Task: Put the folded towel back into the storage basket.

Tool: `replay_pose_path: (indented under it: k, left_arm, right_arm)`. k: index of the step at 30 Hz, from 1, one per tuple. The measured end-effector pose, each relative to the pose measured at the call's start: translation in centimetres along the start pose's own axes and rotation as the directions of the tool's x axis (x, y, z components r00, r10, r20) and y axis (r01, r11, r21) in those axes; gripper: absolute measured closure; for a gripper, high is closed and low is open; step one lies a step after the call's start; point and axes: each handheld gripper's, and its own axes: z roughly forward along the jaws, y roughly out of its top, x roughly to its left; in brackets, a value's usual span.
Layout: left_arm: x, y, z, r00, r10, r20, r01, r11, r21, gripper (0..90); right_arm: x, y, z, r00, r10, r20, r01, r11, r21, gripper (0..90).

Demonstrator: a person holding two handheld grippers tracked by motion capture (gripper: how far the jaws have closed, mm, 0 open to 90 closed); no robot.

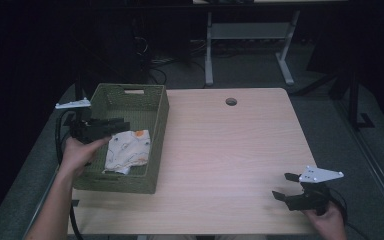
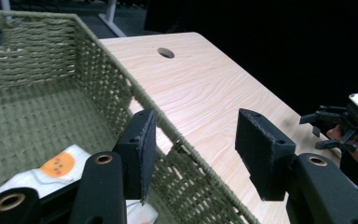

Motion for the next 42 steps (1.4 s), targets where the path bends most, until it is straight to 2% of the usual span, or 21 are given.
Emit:
replay_pose_path:
  k: [13, 21, 33, 37, 42]
  left_arm:
    - [-2.3, 0.6, 1.7, 0.9996, 0.029, 0.007, -0.029, 0.9996, 0.007, 38.7]
    - [-4.3, 1.0, 3.0, 0.9976, 0.066, 0.020, -0.066, 0.9978, 0.005, 36.0]
    - [-7.6, 0.8, 6.8, 0.9908, 0.112, 0.075, -0.115, 0.9928, 0.033, 32.8]
    - [-8.8, 0.5, 8.3, 0.9879, 0.125, 0.093, -0.128, 0.9914, 0.029, 32.6]
    - [-10.7, 0.1, 10.4, 0.9818, 0.133, 0.135, -0.137, 0.9903, 0.019, 32.3]
  right_arm:
    - [-0.1, -0.1, -0.3, 1.0000, -0.001, 0.002, 0.001, 1.000, -0.009, 18.4]
    - [-0.2, -0.2, -0.5, 1.0000, 0.000, 0.005, 0.000, 1.000, -0.013, 18.4]
    - [-0.2, -0.1, -0.7, 0.9999, -0.003, 0.011, 0.003, 1.000, -0.015, 18.4]
    - [-0.2, -0.1, -0.7, 0.9999, -0.005, 0.009, 0.006, 1.000, -0.019, 18.4]
    - [-0.3, -0.1, -0.9, 0.9999, -0.005, 0.010, 0.005, 1.000, -0.024, 18.4]
